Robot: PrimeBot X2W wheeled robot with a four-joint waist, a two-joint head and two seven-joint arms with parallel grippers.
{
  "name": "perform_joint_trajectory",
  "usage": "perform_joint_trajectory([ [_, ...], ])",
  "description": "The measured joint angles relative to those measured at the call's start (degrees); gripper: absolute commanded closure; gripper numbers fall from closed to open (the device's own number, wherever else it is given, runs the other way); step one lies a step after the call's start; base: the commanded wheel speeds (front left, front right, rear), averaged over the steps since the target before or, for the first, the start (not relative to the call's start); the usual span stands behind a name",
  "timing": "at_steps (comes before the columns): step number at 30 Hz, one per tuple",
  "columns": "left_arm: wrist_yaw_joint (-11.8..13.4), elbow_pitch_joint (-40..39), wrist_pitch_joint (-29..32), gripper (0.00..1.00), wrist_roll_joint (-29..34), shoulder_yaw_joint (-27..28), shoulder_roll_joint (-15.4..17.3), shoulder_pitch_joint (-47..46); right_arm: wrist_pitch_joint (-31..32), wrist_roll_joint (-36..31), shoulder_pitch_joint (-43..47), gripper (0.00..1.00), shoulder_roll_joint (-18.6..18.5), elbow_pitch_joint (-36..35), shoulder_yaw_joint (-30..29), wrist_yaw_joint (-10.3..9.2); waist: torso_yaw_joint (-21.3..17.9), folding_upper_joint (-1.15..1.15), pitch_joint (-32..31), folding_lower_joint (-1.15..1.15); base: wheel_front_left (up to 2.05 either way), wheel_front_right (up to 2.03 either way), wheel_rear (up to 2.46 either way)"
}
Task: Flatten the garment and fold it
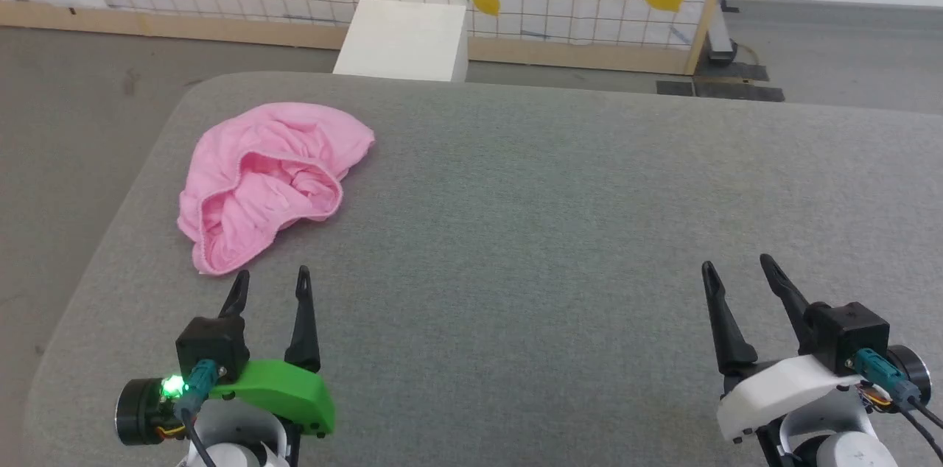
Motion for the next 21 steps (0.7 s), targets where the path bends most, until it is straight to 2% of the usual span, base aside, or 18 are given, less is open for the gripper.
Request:
perform_joint_trajectory([
  [21,0.8,0.5,-2.6,0.00,-1.9,0.0,0.0,1.3,-2.6,2.7,0.6,0.00,0.0,2.1,-0.2,0.00,8.5,0.00,-0.7,0.00,0.00,0.00,0.00],
])
